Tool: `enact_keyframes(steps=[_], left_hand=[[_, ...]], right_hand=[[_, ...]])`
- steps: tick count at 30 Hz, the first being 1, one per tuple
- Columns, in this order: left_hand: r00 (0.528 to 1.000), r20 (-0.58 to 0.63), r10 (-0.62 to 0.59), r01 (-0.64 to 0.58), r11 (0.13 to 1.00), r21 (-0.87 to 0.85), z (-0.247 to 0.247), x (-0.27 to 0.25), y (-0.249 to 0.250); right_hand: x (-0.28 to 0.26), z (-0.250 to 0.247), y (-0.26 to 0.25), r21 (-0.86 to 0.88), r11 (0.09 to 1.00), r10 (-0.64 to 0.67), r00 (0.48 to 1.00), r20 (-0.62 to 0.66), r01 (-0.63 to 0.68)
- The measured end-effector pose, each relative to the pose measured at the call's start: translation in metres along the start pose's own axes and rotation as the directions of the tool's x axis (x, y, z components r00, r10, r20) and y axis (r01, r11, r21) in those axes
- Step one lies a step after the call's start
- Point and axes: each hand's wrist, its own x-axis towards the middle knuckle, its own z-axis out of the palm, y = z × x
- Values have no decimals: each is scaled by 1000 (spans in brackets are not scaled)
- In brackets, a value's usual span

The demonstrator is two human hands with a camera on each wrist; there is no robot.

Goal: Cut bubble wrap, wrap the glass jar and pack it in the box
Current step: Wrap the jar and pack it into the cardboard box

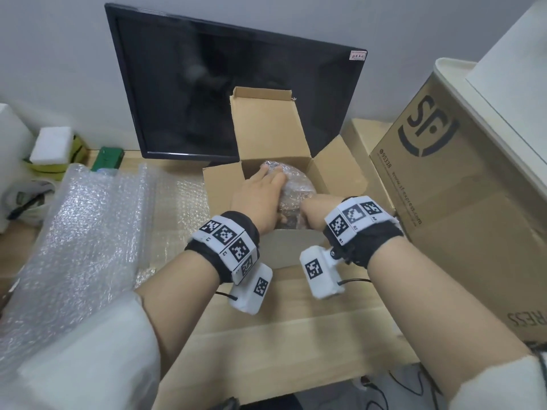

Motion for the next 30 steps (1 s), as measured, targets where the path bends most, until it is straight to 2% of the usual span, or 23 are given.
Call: enact_keyframes(steps=[2, 5, 9, 10, 12, 15, 17, 19, 20, 21, 22, 23, 24, 25, 26, 27, 28, 30], left_hand=[[1000, 4, -13, 13, 1000, 1, -1, 0, 1], [999, 23, -43, 43, 999, 5, -2, 0, 2], [993, 66, -95, 95, 995, 2, -6, 2, 8], [986, 101, -133, 132, 991, 23, -9, 4, 11], [952, 211, -224, 206, 973, 102, -23, 10, 20], [904, 336, -266, 204, 957, 208, -45, 18, 34], [917, 301, -263, 175, 940, 292, -51, 18, 41], [926, 246, -287, 194, 919, 343, -50, 17, 45], [928, 229, -294, 204, 915, 347, -47, 16, 46], [931, 215, -294, 210, 916, 343, -46, 17, 46], [933, 208, -294, 214, 917, 336, -45, 19, 46], [934, 203, -295, 219, 919, 328, -45, 21, 46], [929, 209, -305, 232, 920, 315, -45, 24, 45], [919, 228, -320, 247, 922, 297, -46, 27, 45], [908, 255, -332, 261, 925, 276, -46, 30, 45], [899, 274, -340, 273, 928, 255, -46, 33, 44], [893, 285, -347, 285, 929, 237, -46, 35, 44], [883, 299, -361, 311, 929, 203, -45, 40, 42]], right_hand=[[-12, -5, 2, 44, 998, -41, 999, -5, 41], [-38, -17, 9, 136, 985, -86, 982, -169, 109], [-67, -25, 11, -73, 996, -69, 932, -355, 46], [-70, -25, 8, -80, 996, -69, 938, -341, 44], [-69, -20, 5, -45, 995, -101, 968, -229, 93], [-49, -4, 3, -60, 979, -199, 980, -25, 197], [-37, 7, 5, -20, 978, -207, 978, 25, 207], [-32, 6, 16, 135, 951, -281, 959, 19, 277], [-33, 4, 24, 253, 902, -353, 935, -28, 348], [-34, 0, 35, 387, 814, -409, 901, -147, 433], [-37, -7, 47, 514, 687, -392, 858, -332, 513], [-38, -12, 60, 609, 538, -280, 805, -523, 583], [-35, -17, 73, 658, 394, -114, 745, -658, 642], [-27, -18, 87, 680, 274, 45, 697, -716, 680], [-13, -16, 99, 703, 194, 165, 683, -711, 685], [3, -11, 108, 742, 159, 247, 702, -668, 651], [22, -4, 115, 795, 155, 295, 741, -604, 586], [61, 20, 123, 899, 190, 290, 852, -436, 395]])
